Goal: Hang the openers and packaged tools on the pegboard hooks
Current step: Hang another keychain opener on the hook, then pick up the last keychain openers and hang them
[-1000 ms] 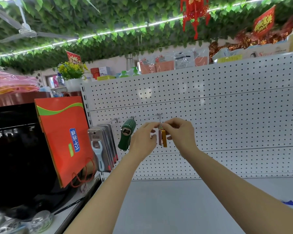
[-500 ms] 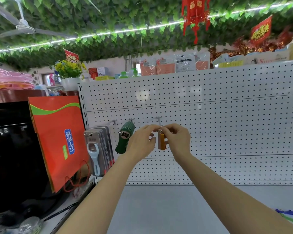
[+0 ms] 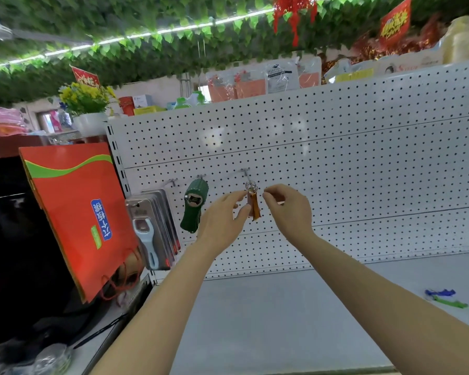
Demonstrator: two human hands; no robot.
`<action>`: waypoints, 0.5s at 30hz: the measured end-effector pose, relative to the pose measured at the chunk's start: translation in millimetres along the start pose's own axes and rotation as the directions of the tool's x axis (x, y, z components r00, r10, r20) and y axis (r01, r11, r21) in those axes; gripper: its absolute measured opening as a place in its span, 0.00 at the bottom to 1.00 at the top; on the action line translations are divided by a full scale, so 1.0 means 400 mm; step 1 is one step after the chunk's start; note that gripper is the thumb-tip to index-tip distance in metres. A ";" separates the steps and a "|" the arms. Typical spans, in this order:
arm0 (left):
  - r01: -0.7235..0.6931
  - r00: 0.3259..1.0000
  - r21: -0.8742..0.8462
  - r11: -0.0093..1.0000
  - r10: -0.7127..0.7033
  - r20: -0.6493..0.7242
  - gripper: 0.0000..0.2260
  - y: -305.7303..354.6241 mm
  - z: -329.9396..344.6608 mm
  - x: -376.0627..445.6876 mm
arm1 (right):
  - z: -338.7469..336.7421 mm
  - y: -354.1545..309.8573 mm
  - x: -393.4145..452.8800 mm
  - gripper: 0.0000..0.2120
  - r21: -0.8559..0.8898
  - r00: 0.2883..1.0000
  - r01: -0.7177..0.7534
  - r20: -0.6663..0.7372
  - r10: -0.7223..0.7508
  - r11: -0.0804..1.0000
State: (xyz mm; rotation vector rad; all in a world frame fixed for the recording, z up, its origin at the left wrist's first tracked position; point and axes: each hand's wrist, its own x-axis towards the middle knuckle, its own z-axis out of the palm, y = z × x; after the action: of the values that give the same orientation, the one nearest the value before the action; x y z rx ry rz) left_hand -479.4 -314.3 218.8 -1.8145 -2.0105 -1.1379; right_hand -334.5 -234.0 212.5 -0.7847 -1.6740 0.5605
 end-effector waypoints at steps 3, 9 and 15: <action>0.014 1.000 0.044 0.999 -0.015 0.022 0.19 0.006 0.012 -0.035 | -0.038 0.028 -0.028 0.09 -0.121 0.999 0.053 0.013 -0.052 0.991; 0.069 0.994 0.181 0.981 -0.083 0.074 0.21 0.037 0.051 -0.113 | -0.161 0.099 -0.076 0.12 -0.319 0.992 0.112 0.095 -0.086 0.941; 0.139 0.980 0.187 0.972 -0.162 0.113 0.21 0.081 0.158 -0.194 | -0.325 0.201 -0.125 0.13 -0.422 0.987 0.104 0.152 -0.043 0.901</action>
State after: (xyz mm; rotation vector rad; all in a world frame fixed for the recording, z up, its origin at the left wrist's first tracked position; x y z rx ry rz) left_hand -411.2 -333.8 141.2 -1.7106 -2.2759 -0.8634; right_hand -185.2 -223.2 153.0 -1.0093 -1.9825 0.1921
